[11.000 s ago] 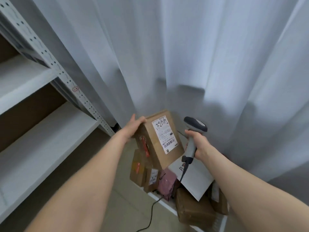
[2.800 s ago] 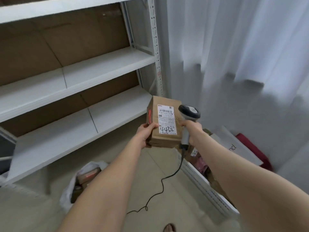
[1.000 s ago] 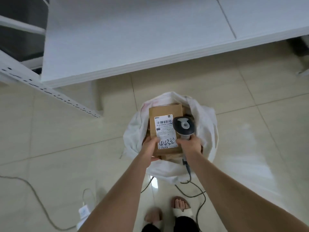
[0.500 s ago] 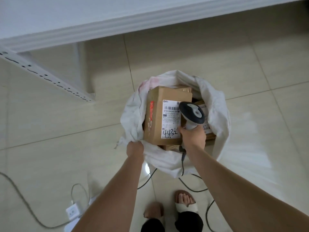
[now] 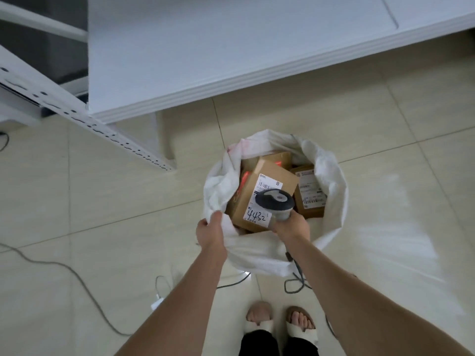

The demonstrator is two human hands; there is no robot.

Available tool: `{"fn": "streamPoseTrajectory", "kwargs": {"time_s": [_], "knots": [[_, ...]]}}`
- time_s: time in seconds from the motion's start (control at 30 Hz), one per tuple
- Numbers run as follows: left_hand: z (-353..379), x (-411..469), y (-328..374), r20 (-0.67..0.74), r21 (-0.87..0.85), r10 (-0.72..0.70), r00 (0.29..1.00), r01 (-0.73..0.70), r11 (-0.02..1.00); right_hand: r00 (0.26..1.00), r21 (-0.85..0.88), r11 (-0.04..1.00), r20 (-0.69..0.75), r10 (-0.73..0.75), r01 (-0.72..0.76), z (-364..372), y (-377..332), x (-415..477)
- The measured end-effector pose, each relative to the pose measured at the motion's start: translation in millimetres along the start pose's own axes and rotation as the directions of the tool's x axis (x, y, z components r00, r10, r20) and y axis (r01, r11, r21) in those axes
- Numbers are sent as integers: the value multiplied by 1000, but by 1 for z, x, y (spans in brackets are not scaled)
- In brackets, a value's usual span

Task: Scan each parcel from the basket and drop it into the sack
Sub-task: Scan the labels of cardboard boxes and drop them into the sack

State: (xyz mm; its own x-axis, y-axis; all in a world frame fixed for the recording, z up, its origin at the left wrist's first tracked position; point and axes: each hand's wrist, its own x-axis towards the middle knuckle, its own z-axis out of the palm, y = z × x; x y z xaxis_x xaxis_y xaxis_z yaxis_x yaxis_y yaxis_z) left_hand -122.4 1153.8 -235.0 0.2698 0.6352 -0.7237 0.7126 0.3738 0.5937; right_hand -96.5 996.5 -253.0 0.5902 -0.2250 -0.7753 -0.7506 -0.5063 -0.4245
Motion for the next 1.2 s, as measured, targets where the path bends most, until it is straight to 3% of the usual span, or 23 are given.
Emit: {"fn": "streamPoseTrajectory", "kwargs": {"time_s": [0.07,0.17,0.27,0.37,0.47,0.6,0.77,0.93,1.0,1.07,1.2], "knots": [[-7,1,-2,-109,122,23,994,-10,992,994,44,997,-90,-66,70,-5,-10,-2],[-6,2,-2,-149,204,65,987,-34,978,973,129,975,-169,-159,182,-17,-36,11],[-1,10,-3,-170,233,71,983,-30,972,968,183,954,-126,-216,237,-18,-58,44],[-1,26,-10,-188,251,106,977,-57,966,971,125,963,-17,-238,238,-10,-68,75],[-6,38,-19,-140,241,91,986,-55,969,972,106,974,98,-212,202,1,-66,78],[-14,34,-27,-45,221,-22,999,31,975,952,-118,945,75,-298,305,20,-44,44],[-39,45,-40,-131,267,-76,988,109,957,947,42,946,-31,-319,320,10,-64,68],[-16,54,-43,47,215,-194,980,179,960,966,120,964,83,-247,236,1,-93,97],[-8,60,-44,76,245,-201,977,177,953,956,66,964,129,-265,258,3,-94,92],[-8,61,-45,35,351,-150,988,129,928,949,-28,954,123,-292,297,6,-84,76],[-9,44,-33,-64,601,106,992,-47,798,942,-187,925,13,-336,332,27,-49,31]]}}
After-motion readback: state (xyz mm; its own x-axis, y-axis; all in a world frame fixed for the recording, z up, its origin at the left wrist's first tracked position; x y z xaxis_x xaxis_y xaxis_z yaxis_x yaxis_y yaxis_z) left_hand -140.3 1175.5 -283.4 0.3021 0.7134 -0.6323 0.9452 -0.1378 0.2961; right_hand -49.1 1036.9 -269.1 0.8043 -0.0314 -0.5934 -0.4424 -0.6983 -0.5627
